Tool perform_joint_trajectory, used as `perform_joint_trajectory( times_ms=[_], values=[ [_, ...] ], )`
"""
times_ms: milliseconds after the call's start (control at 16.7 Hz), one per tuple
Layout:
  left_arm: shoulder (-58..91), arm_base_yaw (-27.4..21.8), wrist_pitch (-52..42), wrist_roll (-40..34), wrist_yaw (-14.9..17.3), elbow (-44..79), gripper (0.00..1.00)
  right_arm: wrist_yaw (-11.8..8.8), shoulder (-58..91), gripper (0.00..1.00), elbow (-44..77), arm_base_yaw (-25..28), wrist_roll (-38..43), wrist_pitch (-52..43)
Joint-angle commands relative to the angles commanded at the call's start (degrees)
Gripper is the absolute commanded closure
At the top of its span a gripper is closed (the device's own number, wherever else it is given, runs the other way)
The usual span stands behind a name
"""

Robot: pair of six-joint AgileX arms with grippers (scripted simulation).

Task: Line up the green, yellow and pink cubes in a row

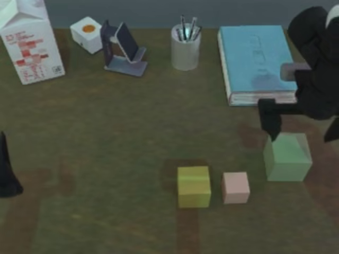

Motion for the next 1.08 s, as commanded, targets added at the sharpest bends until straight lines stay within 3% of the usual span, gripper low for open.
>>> perform_joint_trajectory(
  times_ms=[600,1080],
  values=[
    [-5.65,2.04,3.42,3.17,0.2,-4.37,0.0,0.07,4.95,0.0,3.38,0.59,0.77,-1.28],
    [-5.65,2.04,3.42,3.17,0.2,-4.37,0.0,0.13,12.24,0.0,-5.46,0.84,1.02,15.14]
  ],
)
